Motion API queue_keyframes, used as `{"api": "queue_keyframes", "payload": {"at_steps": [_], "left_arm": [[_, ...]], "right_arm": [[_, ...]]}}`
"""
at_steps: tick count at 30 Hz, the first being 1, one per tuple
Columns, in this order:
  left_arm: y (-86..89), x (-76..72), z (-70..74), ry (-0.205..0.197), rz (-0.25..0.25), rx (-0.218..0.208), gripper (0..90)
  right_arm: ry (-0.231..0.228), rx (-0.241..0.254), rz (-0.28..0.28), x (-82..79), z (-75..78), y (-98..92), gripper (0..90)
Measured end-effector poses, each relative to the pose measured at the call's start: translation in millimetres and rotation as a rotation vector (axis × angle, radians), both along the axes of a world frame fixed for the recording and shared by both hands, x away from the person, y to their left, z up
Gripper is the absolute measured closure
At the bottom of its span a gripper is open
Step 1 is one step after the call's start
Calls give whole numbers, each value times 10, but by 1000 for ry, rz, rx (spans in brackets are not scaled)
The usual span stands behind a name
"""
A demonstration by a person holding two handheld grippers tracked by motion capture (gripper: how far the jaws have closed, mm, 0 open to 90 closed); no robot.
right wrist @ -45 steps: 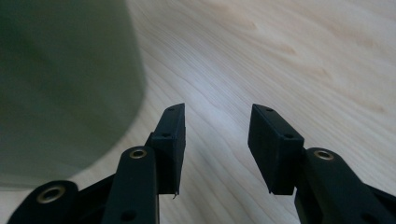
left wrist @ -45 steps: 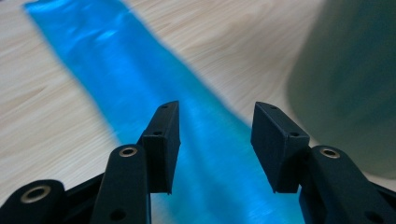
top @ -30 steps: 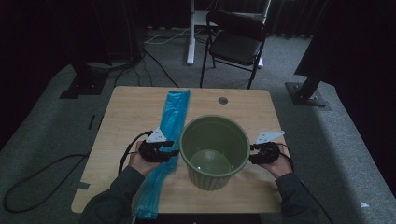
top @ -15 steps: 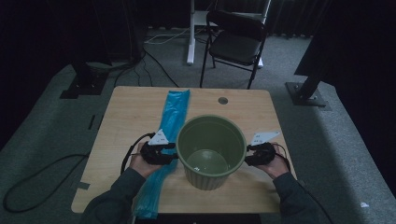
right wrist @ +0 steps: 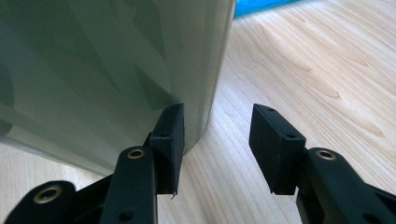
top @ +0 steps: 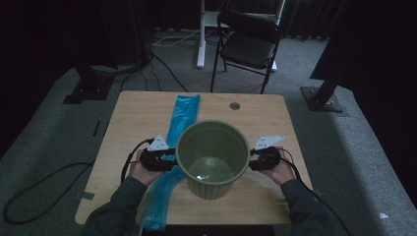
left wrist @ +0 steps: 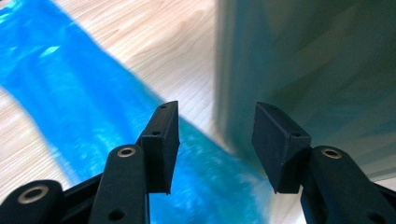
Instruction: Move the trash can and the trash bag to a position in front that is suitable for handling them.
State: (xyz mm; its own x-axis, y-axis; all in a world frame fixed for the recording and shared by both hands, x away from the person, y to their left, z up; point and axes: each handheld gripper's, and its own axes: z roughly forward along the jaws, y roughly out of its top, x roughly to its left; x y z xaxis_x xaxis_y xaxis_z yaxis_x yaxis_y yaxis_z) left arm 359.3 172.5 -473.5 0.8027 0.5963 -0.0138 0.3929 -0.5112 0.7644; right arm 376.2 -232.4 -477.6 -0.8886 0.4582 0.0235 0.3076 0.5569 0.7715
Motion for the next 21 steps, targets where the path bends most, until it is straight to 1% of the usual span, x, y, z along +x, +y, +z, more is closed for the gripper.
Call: {"api": "queue_keyframes", "payload": {"at_steps": [1,2,4,7,8,12,14,15,16,17,21], "left_arm": [[24,29,-31,14,33,22,508],[44,49,-53,24,50,37,509],[137,99,-126,62,78,50,508],[273,144,-225,96,112,63,501],[315,167,-263,107,126,78,500],[357,254,-384,154,150,100,483],[324,289,-460,177,148,146,482],[308,295,-484,182,152,166,483],[286,292,-507,163,158,189,504],[273,297,-503,155,166,202,540],[298,324,-496,156,182,199,676]], "right_arm": [[3,1,-2,1,-3,-2,539],[5,-2,-4,0,-8,-10,537],[10,-7,-8,-8,-16,-30,537],[13,-10,-15,-17,-31,-74,536],[14,-7,-17,-18,-32,-85,536],[15,-4,-22,-12,-35,-104,535],[17,-6,-22,-13,-40,-98,535],[17,-11,-22,-14,-43,-96,535],[15,-13,-23,-14,-44,-94,535],[11,-15,-24,-16,-46,-93,535],[8,-16,-25,-12,-48,-93,535]]}}
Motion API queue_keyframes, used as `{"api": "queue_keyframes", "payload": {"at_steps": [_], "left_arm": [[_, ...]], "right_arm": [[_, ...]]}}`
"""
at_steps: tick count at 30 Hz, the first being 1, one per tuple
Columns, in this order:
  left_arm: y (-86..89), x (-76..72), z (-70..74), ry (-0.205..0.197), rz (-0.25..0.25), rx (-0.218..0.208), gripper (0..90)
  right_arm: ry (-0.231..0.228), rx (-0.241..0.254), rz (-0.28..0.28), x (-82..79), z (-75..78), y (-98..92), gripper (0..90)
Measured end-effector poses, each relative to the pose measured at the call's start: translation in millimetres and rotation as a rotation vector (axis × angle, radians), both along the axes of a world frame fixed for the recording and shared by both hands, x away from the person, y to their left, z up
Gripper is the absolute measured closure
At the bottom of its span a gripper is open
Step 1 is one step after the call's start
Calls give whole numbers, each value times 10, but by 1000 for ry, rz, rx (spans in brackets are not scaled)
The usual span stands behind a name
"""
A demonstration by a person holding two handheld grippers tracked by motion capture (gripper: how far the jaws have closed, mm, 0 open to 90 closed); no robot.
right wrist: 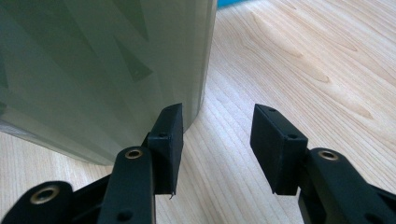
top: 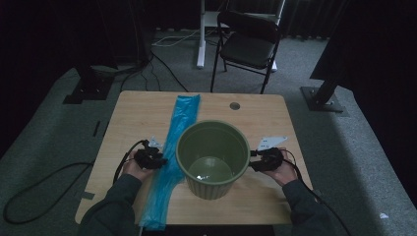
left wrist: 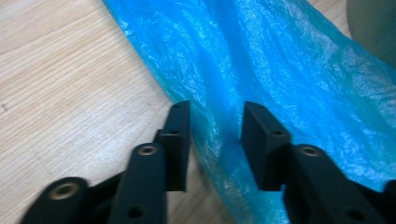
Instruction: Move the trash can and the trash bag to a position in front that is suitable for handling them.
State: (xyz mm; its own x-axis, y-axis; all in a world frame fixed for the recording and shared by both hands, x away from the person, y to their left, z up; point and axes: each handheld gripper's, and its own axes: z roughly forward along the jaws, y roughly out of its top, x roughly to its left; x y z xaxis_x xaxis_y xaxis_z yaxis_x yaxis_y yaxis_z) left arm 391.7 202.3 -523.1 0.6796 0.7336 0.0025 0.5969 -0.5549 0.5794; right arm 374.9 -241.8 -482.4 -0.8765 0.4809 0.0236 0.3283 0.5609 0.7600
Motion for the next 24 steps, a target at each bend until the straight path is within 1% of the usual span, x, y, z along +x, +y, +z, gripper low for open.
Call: {"api": "queue_keyframes", "payload": {"at_steps": [2,4,8,9,10,12,13,14,15,16,17,18,19,21,22,24], "left_arm": [[18,13,3,-3,11,5,744],[26,30,7,-12,21,20,799],[41,83,9,-32,44,46,837],[47,102,8,-36,58,50,841],[56,123,9,-42,67,60,842],[84,167,4,-60,105,72,840],[99,182,0,-65,124,72,826],[116,197,4,-71,150,80,794],[133,200,15,-71,164,63,754],[148,184,49,-76,165,34,705],[151,169,80,-81,158,14,662],[144,133,135,-94,135,-31,628],[126,94,177,-104,116,-61,599],[77,20,235,-101,69,-96,555],[47,-26,252,-99,39,-105,541],[-27,-109,266,-98,-8,-89,524]], "right_arm": [[2,-2,-2,-3,-3,2,535],[1,-1,-1,1,-8,-3,535],[3,-3,-4,7,-18,-16,538],[3,-3,-4,8,-19,-17,538],[3,-2,-5,8,-20,-17,539],[5,-3,-4,8,-23,-14,540],[6,-4,-3,9,-25,-12,539],[7,-4,-3,9,-27,-10,540],[8,-5,-4,8,-28,-8,540],[8,-7,-4,8,-28,-9,540],[6,-7,-3,6,-26,-15,540],[4,-6,-4,6,-26,-20,540],[4,-5,-6,4,-23,-30,540],[5,-4,-12,4,-23,-43,539],[4,-4,-10,5,-24,-48,539],[4,-5,-8,0,-24,-54,539]]}}
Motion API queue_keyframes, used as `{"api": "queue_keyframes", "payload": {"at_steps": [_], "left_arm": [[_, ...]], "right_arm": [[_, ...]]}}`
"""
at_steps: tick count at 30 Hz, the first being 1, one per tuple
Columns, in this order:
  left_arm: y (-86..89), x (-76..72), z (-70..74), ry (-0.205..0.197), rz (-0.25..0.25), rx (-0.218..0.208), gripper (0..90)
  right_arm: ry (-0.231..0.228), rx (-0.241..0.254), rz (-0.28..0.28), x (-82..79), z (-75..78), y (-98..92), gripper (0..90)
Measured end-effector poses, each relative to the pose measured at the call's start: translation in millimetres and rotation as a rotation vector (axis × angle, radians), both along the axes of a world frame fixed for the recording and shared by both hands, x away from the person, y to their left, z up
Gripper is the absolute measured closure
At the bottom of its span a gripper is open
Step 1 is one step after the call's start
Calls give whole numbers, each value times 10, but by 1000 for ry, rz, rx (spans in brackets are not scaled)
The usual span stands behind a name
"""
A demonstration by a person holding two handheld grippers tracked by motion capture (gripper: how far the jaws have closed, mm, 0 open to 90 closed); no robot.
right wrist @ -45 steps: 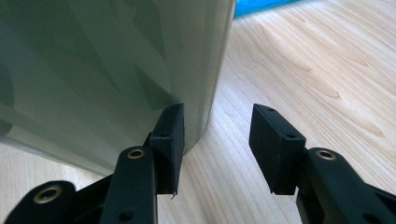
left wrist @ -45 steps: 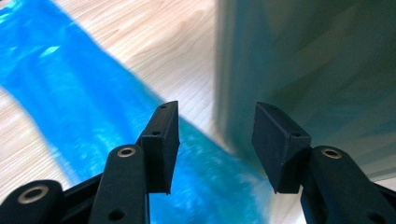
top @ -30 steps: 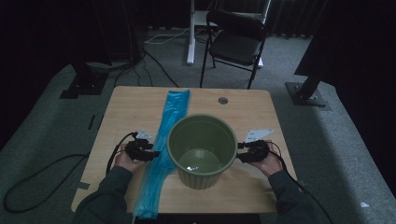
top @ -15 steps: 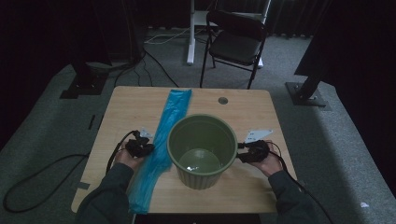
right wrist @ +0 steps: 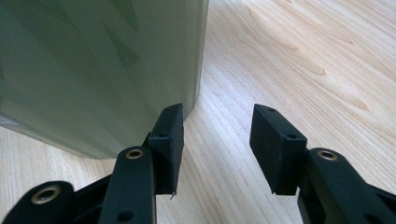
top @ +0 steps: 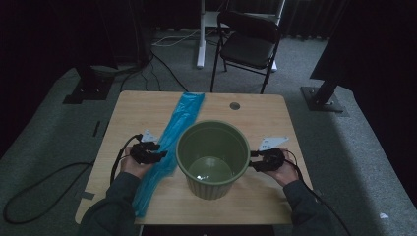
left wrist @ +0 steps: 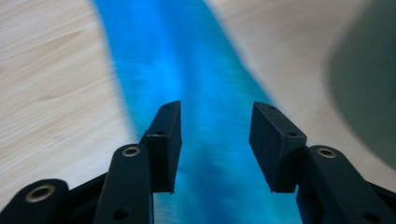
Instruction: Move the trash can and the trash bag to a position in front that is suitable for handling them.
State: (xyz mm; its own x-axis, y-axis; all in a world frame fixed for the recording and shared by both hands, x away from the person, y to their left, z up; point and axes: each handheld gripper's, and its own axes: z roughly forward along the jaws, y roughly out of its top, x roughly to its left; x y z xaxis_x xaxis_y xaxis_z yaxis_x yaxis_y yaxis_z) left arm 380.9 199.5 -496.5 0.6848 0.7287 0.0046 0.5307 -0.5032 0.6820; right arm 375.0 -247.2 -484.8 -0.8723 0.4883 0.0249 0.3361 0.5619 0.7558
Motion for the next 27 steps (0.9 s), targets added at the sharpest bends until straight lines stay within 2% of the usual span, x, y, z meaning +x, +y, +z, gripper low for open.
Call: {"api": "queue_keyframes", "payload": {"at_steps": [2,6,8,10,15,17,18,19,21,22,23,24,25,27], "left_arm": [[-32,-28,-3,1,-20,5,515],[-154,-41,-84,35,-61,83,522],[-165,-32,-126,47,-60,128,573],[-148,-11,-151,51,-44,158,627],[-68,42,-163,65,-7,183,704],[-12,75,-176,71,29,210,704],[32,95,-181,69,57,244,704],[62,105,-182,70,79,248,704],[134,121,-153,64,107,221,686],[134,121,-153,64,107,221,637],[134,121,-153,64,107,221,637],[180,130,-85,43,105,164,637],[185,133,-49,35,99,147,548],[168,149,3,26,93,115,508]], "right_arm": [[1,0,-2,-8,5,-7,539],[-1,4,-6,-6,6,-20,539],[0,4,-6,-6,4,-24,539],[-1,3,-5,-3,4,-27,539],[1,2,-5,-3,3,-29,539],[4,4,-8,-1,-1,-34,539],[4,4,-9,-1,-2,-36,539],[3,3,-10,-2,0,-38,539],[2,8,-13,-2,6,-45,538],[2,8,-13,-2,6,-45,538],[2,12,-16,-3,11,-49,538],[2,12,-16,-3,11,-49,538],[2,16,-18,-2,15,-53,538],[5,16,-18,0,12,-51,537]]}}
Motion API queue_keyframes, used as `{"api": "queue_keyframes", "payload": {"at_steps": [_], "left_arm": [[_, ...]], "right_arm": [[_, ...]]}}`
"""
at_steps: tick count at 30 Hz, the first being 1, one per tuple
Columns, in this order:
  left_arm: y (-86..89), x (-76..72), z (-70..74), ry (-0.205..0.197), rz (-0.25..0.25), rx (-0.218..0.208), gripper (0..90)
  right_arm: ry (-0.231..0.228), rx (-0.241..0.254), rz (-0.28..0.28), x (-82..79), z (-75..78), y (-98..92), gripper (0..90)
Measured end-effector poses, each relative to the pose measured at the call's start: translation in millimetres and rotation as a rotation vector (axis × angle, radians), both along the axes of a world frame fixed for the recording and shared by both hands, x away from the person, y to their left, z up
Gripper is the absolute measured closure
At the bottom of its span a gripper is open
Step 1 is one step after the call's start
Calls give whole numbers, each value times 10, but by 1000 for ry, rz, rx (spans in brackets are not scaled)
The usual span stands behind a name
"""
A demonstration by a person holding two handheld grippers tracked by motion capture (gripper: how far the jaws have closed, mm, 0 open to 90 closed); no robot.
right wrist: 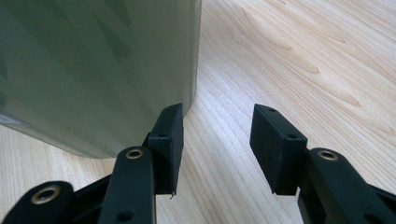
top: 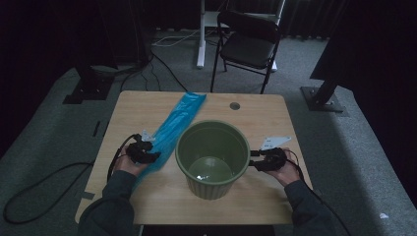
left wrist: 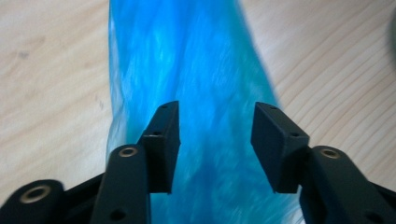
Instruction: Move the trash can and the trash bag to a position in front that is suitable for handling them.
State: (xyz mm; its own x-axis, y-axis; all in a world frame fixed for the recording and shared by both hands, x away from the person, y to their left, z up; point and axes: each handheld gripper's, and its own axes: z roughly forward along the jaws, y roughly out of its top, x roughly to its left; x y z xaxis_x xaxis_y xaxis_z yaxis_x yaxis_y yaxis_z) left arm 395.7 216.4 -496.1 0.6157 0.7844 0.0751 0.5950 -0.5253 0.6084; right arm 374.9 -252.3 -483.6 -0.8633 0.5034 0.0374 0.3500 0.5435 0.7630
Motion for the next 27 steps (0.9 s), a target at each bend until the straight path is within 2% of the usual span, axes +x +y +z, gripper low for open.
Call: {"api": "queue_keyframes", "payload": {"at_steps": [3,10,13,20,21,26,27], "left_arm": [[-85,57,51,-17,-9,-37,488],[-240,203,121,-31,-27,-72,488],[-336,326,159,-39,-24,-91,488],[-388,472,187,-41,-5,-122,488],[-405,528,199,-37,-1,-139,489],[-420,584,199,-34,6,-152,492],[-420,631,198,-26,12,-163,492]], "right_arm": [[2,-2,4,5,-7,11,535],[3,-3,6,11,-10,15,534],[3,-1,6,8,-7,11,534],[-2,2,1,-6,0,-14,533],[1,3,-5,-15,1,-35,532],[1,3,-8,-13,-3,-42,531],[1,2,-7,-14,-3,-39,531]]}}
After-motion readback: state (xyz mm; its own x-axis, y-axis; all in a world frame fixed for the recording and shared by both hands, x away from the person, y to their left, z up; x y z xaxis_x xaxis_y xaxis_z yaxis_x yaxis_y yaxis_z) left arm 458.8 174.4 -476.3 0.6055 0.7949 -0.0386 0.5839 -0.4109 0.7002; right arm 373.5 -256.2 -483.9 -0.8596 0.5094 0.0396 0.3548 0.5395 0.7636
